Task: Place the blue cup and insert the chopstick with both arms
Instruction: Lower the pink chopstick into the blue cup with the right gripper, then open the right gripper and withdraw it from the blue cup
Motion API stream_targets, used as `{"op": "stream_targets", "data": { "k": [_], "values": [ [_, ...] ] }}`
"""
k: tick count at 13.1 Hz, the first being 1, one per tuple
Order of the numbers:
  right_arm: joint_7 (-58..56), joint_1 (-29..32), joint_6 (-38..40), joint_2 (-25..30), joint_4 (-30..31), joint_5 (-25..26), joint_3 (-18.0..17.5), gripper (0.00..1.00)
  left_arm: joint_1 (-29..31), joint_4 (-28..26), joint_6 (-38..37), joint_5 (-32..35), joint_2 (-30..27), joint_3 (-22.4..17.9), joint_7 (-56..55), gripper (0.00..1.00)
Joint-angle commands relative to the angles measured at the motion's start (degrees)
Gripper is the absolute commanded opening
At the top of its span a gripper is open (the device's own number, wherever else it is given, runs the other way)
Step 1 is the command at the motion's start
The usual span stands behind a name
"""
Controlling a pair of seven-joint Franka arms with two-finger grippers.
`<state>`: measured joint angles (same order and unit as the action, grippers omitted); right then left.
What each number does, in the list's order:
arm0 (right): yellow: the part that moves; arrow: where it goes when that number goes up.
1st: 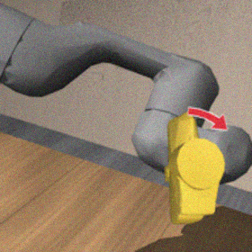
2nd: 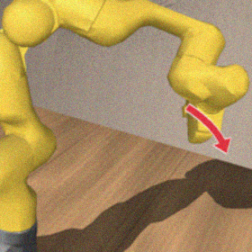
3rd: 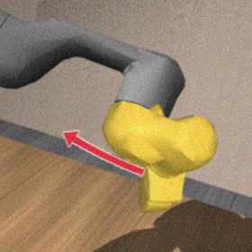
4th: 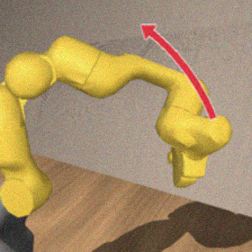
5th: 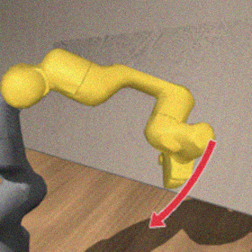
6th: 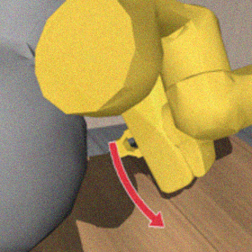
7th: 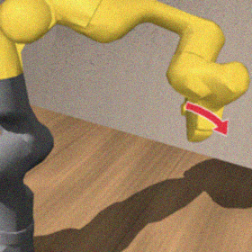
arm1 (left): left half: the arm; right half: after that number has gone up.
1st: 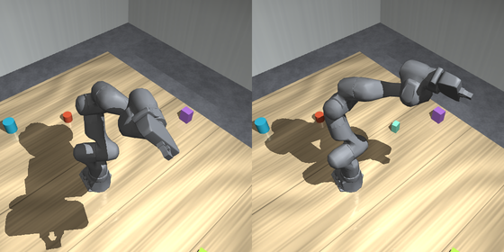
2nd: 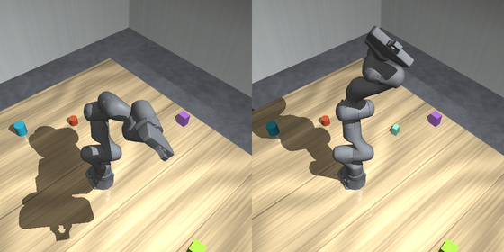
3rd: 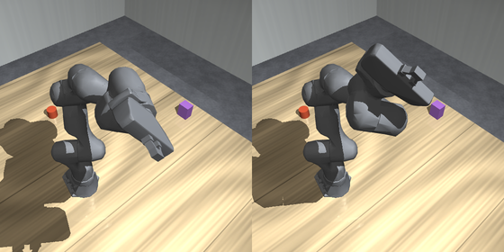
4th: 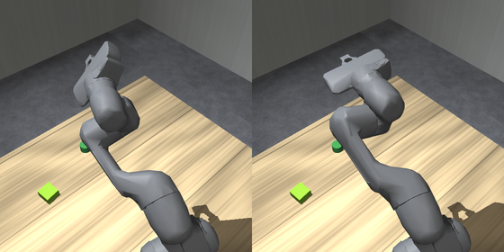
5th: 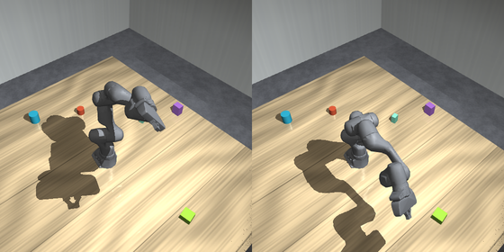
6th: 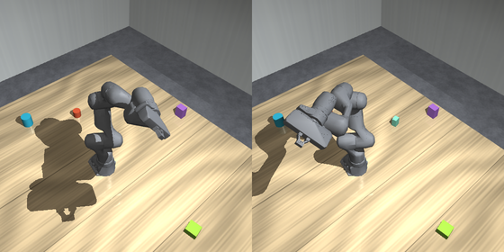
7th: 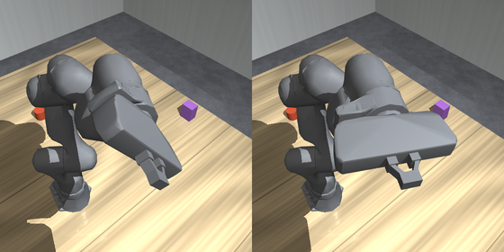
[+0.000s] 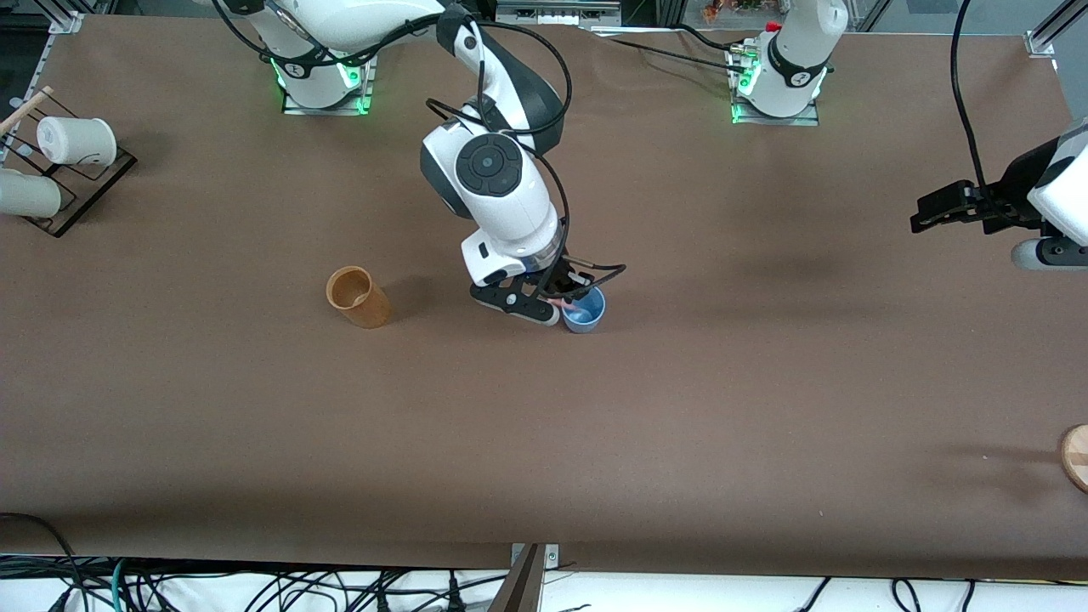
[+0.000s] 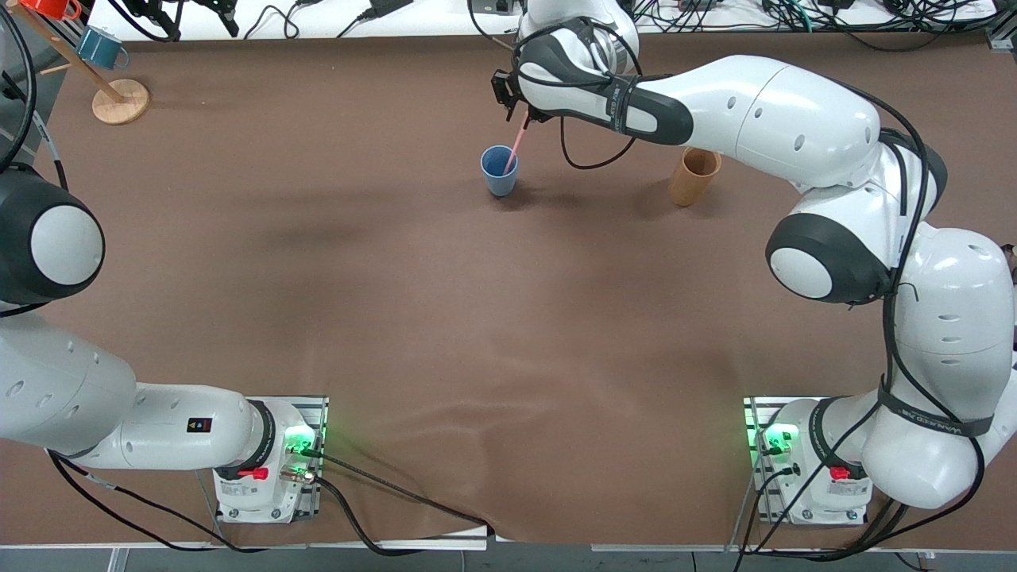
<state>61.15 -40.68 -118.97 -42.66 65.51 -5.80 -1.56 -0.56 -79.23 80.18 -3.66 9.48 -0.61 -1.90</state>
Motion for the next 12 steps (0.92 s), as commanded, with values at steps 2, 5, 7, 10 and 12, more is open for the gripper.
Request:
{"op": "stream_targets", "data": {
  "k": [2, 5, 7, 10, 12],
  "values": [
    [0.11, 0.51, 3.55, 1.69, -1.7, 1.23, 0.16, 1.0, 0.21, -0.58, -0.11, 0.93, -0.6, 0.08, 1.2, 1.0],
    [-4.96, 3.14, 11.01, 4.95, -1.79, 1.23, 0.86, 1.0, 0.21, -0.58, -0.11, 0.93, -0.6, 0.08, 1.19, 1.0],
    [-13.38, 7.26, 16.64, 7.23, -1.79, 0.97, 0.86, 1.0, 0.12, -0.58, -0.11, 0.93, -0.6, 0.08, 1.19, 1.0],
    [-30.24, 14.64, 23.5, 11.62, -1.18, 0.09, 0.86, 1.0, 0.12, -0.58, -0.11, 0.93, -0.6, 0.08, 1.19, 1.0],
    [-39.05, 19.21, 26.41, 14.52, 1.01, -1.05, 1.12, 1.0, 0.12, -0.58, -0.11, 0.93, -0.6, 0.08, 1.19, 1.0]
  ]
}}
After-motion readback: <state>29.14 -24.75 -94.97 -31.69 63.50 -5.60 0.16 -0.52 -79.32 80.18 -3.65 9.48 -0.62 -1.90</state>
